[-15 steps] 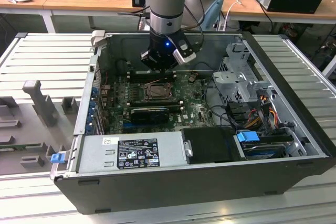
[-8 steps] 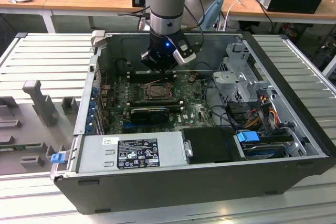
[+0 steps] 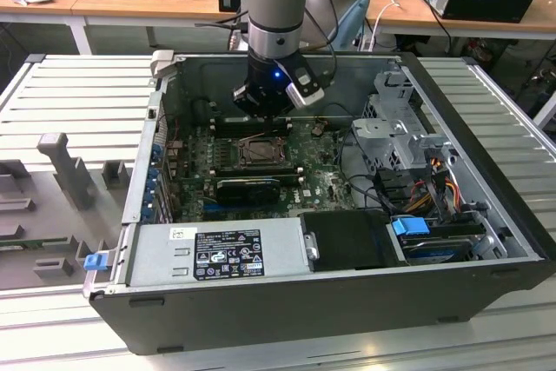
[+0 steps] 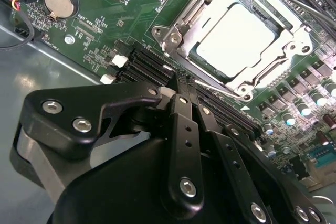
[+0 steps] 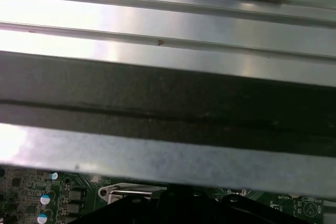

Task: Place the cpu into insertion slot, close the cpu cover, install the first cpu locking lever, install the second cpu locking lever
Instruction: 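Install the first cpu locking lever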

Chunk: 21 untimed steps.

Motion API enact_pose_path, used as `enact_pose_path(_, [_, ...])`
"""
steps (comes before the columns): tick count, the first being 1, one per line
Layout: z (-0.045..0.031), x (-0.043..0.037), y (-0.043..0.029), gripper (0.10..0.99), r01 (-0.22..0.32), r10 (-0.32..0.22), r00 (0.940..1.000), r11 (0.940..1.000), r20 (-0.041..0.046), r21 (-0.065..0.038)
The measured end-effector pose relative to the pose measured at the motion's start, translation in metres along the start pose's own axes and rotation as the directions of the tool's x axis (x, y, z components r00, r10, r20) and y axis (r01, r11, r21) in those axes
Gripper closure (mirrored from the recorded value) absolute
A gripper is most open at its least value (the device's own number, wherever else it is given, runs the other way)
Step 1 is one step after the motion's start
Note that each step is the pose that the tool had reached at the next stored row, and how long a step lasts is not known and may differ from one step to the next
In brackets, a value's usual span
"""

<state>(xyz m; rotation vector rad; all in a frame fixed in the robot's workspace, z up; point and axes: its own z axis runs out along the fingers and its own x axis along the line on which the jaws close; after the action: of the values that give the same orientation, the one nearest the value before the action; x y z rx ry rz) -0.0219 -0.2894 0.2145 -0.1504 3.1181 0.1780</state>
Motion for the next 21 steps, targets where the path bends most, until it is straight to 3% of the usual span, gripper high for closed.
enact_pose_path(5, [0.0038,-0.0005,-0.0005,0.98,0.0,0.0,1.0,1.0,-0.0006,0.006])
enact_pose_path(11, [0.0072,-0.0016,-0.001,0.98,0.0,0.0,1.0,0.9998,-0.0022,0.021])
enact_pose_path(17, [0.0104,-0.0022,-0.0013,0.98,0.001,0.0,1.0,0.9985,-0.0054,0.054])
enact_pose_path(21, [0.0118,-0.003,-0.0015,0.98,0.001,0.0,1.0,0.9985,-0.0056,0.055])
